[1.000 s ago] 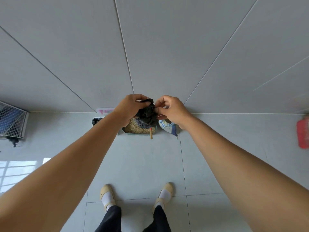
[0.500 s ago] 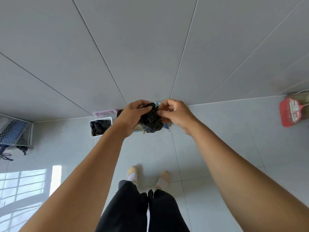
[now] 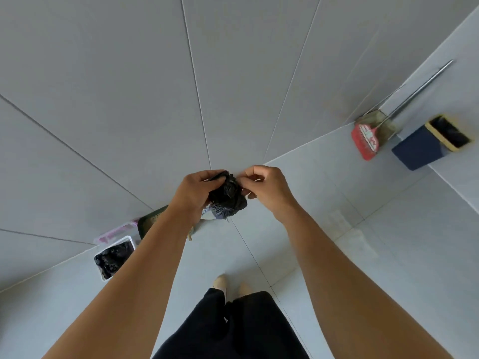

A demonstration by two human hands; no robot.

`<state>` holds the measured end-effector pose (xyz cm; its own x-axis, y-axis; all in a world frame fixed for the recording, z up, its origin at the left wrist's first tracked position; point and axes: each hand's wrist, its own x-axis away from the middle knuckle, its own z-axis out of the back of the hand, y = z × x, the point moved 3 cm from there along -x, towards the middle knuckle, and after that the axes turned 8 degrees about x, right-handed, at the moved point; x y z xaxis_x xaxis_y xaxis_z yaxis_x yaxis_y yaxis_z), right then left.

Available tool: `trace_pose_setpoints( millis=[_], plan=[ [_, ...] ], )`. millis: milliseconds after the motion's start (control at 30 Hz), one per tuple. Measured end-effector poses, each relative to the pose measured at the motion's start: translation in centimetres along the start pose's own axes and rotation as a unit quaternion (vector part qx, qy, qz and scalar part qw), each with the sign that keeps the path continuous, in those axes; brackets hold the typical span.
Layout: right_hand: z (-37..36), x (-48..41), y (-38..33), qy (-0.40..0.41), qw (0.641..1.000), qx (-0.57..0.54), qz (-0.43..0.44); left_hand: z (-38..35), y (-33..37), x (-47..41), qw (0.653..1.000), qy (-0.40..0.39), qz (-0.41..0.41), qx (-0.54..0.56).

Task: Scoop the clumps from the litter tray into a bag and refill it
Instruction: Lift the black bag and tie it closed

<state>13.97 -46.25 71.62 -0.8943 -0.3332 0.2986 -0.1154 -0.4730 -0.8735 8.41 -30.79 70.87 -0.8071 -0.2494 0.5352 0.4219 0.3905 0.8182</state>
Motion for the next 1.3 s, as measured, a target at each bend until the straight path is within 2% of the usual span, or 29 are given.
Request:
trace_pose_setpoints(
  millis=[100, 200, 400, 600, 800, 967, 1100, 1300],
  plan=[
    [2.7, 0.1, 1.2, 0.001, 0.999, -0.042, -0.034, -2.6, 0.1, -1.3, 0.999, -0.013, 0.018, -0.034],
    [4.9, 0.2, 2.5, -0.023, 0.999, -0.022, -0.035, -5.4, -0.1, -2.6, 0.997, -0.020, 0.035, -0.063],
    [12.1, 0.5, 5.2, 0.071, 0.993, 0.084, -0.034, -15.1, -1.0, -4.4, 0.991, -0.090, 0.045, -0.090],
    [23.1, 0.5, 9.5, 0.129, 0.985, 0.106, -0.047, -27.3, -2.4, -6.6, 0.973, -0.150, 0.032, -0.175],
    [34.5, 0.4, 14.1, 0.131, 0.983, 0.098, -0.077, -39.8, -3.7, -7.5, 0.933, -0.240, -0.025, -0.269],
    [41.9, -0.2, 17.6, 0.159, 0.981, 0.058, -0.090, -47.9, -3.7, -8.6, 0.865, -0.353, 0.000, -0.356],
    [47.2, -1.2, 20.4, 0.177, 0.979, 0.013, -0.099, -54.1, -3.7, -10.0, 0.836, -0.354, -0.056, -0.414],
    [55.5, -3.8, 23.6, 0.191, 0.973, -0.037, -0.123, -63.2, -5.1, -14.0, 0.816, -0.329, -0.114, -0.462]
  ],
)
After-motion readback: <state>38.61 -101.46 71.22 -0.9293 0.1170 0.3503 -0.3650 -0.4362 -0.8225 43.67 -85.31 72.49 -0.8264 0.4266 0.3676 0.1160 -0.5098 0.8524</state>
